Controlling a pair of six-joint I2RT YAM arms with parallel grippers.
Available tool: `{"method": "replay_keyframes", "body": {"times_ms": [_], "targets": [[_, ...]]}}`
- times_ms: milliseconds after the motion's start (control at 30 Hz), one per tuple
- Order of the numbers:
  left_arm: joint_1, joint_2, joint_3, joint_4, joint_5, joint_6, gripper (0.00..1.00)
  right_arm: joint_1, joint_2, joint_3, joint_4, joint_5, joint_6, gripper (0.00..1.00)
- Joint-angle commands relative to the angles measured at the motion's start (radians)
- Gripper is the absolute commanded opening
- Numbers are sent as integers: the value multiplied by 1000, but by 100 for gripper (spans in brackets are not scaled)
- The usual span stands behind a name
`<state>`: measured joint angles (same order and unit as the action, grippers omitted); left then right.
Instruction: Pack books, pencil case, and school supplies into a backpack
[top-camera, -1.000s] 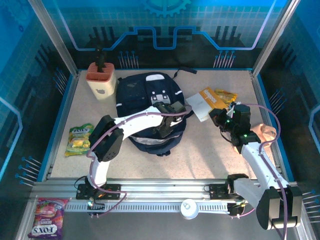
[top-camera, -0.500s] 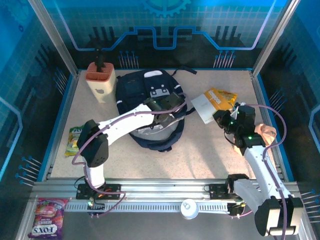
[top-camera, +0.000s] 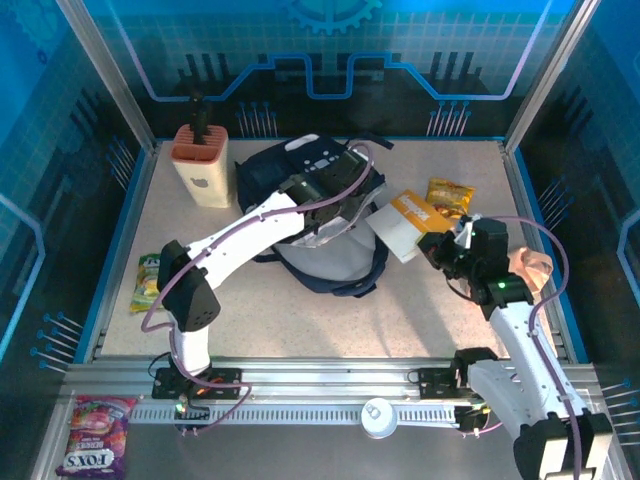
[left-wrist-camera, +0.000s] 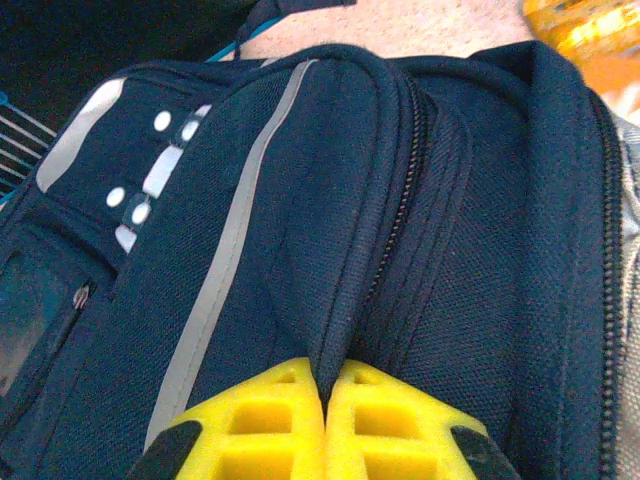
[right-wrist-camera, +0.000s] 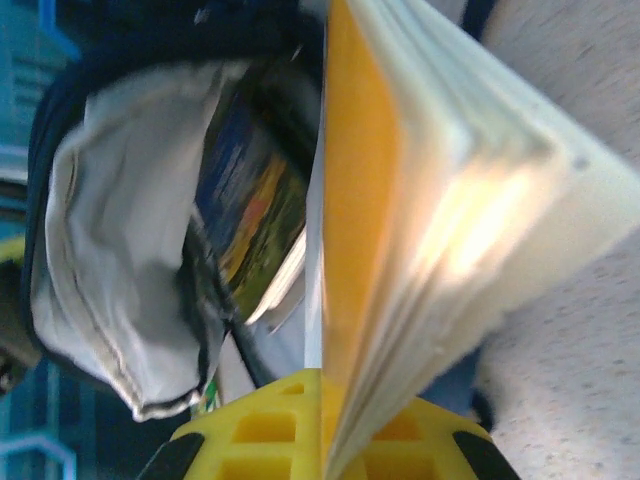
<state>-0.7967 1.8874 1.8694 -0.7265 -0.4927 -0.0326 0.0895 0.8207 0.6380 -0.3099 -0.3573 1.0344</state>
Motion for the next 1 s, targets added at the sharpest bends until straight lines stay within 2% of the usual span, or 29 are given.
{"method": "replay_keyframes", "body": {"times_ms": [0,133,300,467,700,833,967], "targets": [[-10,-4,84,111,51,-49,0,89,45,-14,138,-51,81,0],[-9,-14,91,110,74,-57,0,188,147,2,275,-17,120,0],[-9,-27,93,109,95,-69,0,262,303,34,442,18,157,0],[-10,-45,83,114,97,-81,0,336,461,85,535,127,175,0],[-6,-78,44,128,81,-92,0,383,743,124,756,218,336,0],[7,-114,-5,177,53,-98,0,440,835,177,798,338,348,0],[31,-156,-53,212,65,-121,0,470,916,250,808,334,352,1]]}}
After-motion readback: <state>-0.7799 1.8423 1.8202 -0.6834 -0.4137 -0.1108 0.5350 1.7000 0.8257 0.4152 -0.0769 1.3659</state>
